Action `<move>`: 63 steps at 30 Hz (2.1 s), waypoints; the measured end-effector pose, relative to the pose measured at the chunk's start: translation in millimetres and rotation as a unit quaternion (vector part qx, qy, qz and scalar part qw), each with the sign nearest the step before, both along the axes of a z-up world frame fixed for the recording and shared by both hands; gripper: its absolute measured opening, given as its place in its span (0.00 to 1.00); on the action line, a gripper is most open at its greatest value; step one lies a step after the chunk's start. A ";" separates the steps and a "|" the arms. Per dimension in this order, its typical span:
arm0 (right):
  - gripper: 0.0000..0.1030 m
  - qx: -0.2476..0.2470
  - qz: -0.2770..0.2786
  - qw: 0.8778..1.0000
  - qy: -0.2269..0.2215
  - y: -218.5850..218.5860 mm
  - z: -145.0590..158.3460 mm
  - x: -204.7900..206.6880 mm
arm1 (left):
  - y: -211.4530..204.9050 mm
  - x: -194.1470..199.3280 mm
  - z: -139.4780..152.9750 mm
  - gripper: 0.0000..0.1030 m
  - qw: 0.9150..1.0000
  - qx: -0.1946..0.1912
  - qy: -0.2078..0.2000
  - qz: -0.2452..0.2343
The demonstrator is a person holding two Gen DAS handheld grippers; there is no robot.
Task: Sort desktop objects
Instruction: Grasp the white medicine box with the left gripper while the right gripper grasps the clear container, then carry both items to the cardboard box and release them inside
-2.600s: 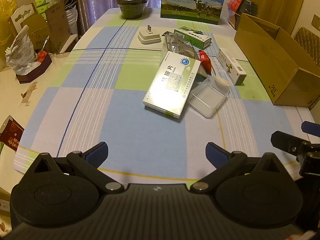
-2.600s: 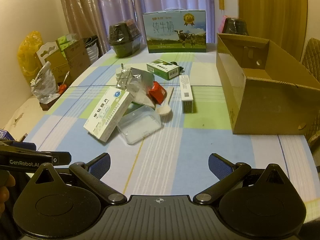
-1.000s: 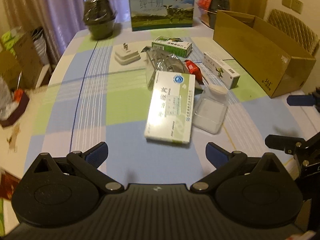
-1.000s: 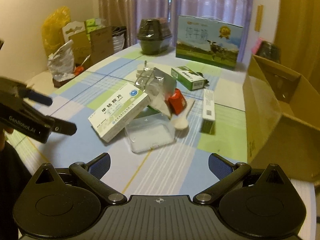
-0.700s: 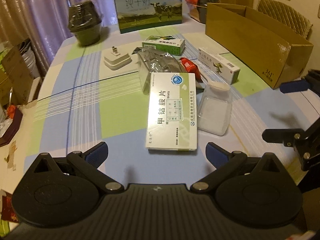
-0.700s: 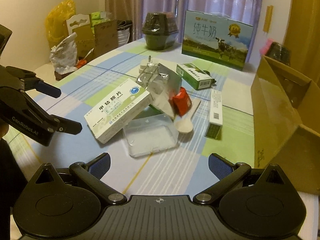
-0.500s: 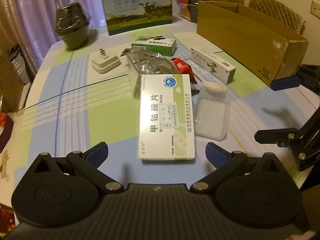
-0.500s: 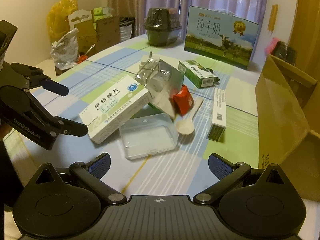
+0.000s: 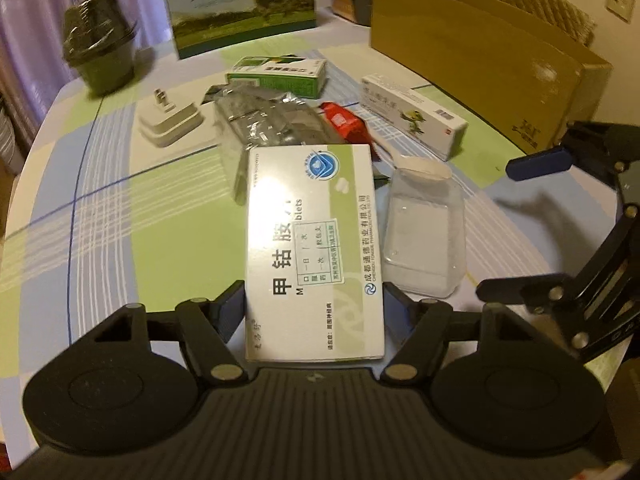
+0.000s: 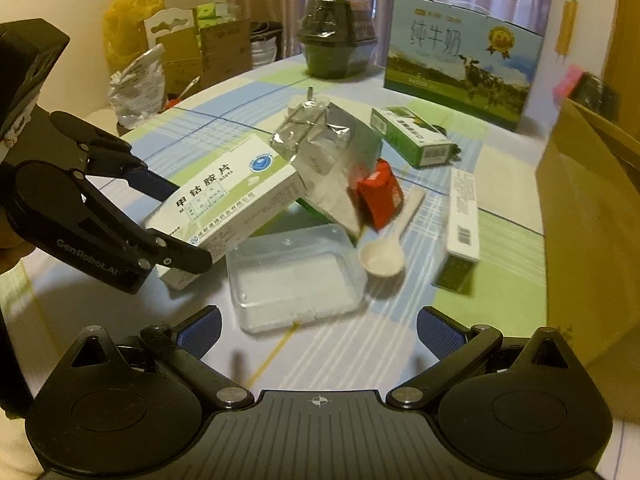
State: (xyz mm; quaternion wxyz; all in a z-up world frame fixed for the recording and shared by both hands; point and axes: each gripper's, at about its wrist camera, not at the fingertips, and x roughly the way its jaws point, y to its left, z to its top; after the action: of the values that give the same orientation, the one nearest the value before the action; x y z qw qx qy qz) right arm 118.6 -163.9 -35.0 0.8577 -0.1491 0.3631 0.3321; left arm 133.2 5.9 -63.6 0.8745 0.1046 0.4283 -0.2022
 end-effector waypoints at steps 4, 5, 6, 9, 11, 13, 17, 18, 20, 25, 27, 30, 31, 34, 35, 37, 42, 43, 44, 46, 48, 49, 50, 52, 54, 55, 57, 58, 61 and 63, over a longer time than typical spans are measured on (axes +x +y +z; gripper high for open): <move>0.98 -0.005 0.013 1.000 -0.009 8.9 -5.0 7.2 | 9.6 -7.7 4.5 0.65 1.000 -0.019 0.002 0.016; 0.98 -0.005 0.017 1.000 -0.010 10.9 -6.4 9.9 | 11.8 -10.2 5.8 0.65 1.000 -0.021 0.002 0.020; 0.98 -0.007 0.019 1.000 -0.011 13.2 -7.8 12.3 | 14.6 -13.4 7.2 0.65 0.999 -0.025 0.001 0.025; 0.98 -0.013 0.032 0.999 -0.010 20.4 -13.9 19.1 | 22.1 -19.9 10.0 0.65 0.999 -0.033 0.004 0.041; 0.98 -0.019 0.038 0.999 -0.007 25.3 -18.1 21.7 | 25.1 -23.5 10.8 0.65 0.998 -0.037 0.005 0.048; 0.98 -0.021 0.040 0.999 -0.004 28.5 -21.7 23.1 | 26.5 -27.4 10.9 0.65 0.998 -0.042 0.006 0.055; 0.82 -0.013 0.036 0.999 0.012 27.2 -23.2 22.3 | 22.6 -34.4 7.7 0.65 0.998 -0.038 0.010 0.055; 0.82 -0.011 0.032 0.999 0.014 25.0 -22.3 20.6 | 21.0 -36.7 6.6 0.65 0.998 -0.037 0.012 0.055; 0.82 -0.011 0.022 1.000 0.017 18.5 -19.9 15.0 | 18.9 -40.4 4.9 0.65 0.997 -0.039 0.016 0.058; 0.82 -0.020 -0.076 0.996 0.030 -15.6 -11.4 -7.4 | 7.4 -56.5 3.4 0.65 0.997 -0.038 0.020 0.069; 0.82 -0.026 -0.126 0.991 0.039 -30.2 -9.7 -18.6 | 0.7 -63.5 2.6 0.66 0.996 -0.041 0.018 0.073; 0.86 -0.016 -0.161 0.985 0.053 -49.4 -8.9 -36.0 | -9.8 -72.2 1.5 0.84 0.996 -0.045 0.009 0.071; 0.89 -0.016 -0.162 0.985 0.050 -54.0 -9.2 -41.1 | -13.0 -74.0 0.9 0.85 0.997 -0.040 0.006 0.070; 0.94 -0.018 -0.158 0.986 0.039 -60.7 -8.9 -50.9 | -19.0 -74.9 -0.9 0.85 0.997 -0.028 0.003 0.071; 0.95 -0.016 -0.157 0.987 0.035 -62.6 -8.5 -52.0 | -20.0 -74.1 -1.5 0.85 0.997 -0.025 0.002 0.073; 0.95 -0.017 -0.156 0.987 0.027 -61.2 -7.7 -52.0 | -21.0 -71.0 -2.0 0.85 0.996 -0.016 -0.003 0.082; 0.95 -0.005 -0.150 0.988 0.021 -58.8 -10.3 -45.7 | -21.9 -58.4 -4.5 0.83 0.995 -0.005 -0.002 0.102; 0.95 -0.003 -0.149 0.989 0.021 -57.8 -11.4 -43.7 | -22.8 -56.5 -5.2 0.81 0.995 -0.003 -0.001 0.102; 0.95 0.000 -0.147 0.989 0.021 -56.6 -12.0 -41.8 | -23.5 -54.8 -5.8 0.78 0.995 -0.004 0.000 0.101; 0.95 0.001 -0.145 0.989 0.023 -53.7 -13.8 -38.1 | -25.3 -52.3 -7.4 0.74 0.995 -0.002 0.004 0.098; 0.95 0.002 -0.145 0.989 0.024 -51.5 -15.3 -35.6 | -27.1 -51.4 -9.2 0.74 0.995 0.006 0.005 0.100; 0.95 0.003 -0.145 0.989 0.025 -50.8 -16.0 -34.1 | -27.2 -50.8 -9.7 0.74 0.995 0.006 0.005 0.101; 0.95 0.003 -0.145 0.989 0.026 -50.2 -16.4 -32.9 | -27.3 -50.5 -10.2 0.74 0.995 0.005 0.006 0.101; 0.95 0.005 -0.145 0.989 0.027 -49.6 -16.9 -30.8 | -27.9 -49.5 -11.2 0.74 0.995 0.003 0.009 0.102; 0.91 0.002 -0.145 0.989 0.026 -49.4 -17.8 -29.4 | -28.5 -47.9 -12.4 0.68 0.995 0.005 0.013 0.102; 0.85 0.001 -0.144 0.989 0.028 -49.5 -18.6 -29.0 | -28.5 -47.1 -13.2 0.66 0.995 0.006 0.016 0.103; 0.83 0.001 -0.142 0.989 0.031 -50.5 -18.8 -29.4 | -28.3 -47.6 -12.5 0.66 0.994 0.002 0.019 0.104; 0.83 0.001 -0.142 0.989 0.032 -51.3 -17.8 -30.4 | -28.2 -48.4 -11.5 0.66 0.994 -0.001 0.021 0.104; 0.83 0.002 -0.142 0.990 0.024 -52.5 -12.1 -36.5 | -29.5 -54.4 -5.5 0.65 0.994 -0.004 0.013 0.105; 0.83 0.006 -0.147 0.989 0.023 -55.0 -7.6 -40.8 | -31.3 -58.9 -0.8 0.65 0.994 -0.009 0.011 0.105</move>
State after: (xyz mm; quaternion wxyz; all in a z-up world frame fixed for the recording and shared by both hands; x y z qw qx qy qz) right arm 77.8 -219.0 -42.6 0.8897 -0.0812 0.3985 0.2075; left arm 74.3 -25.4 -64.4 0.8871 0.0486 0.4446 -0.1143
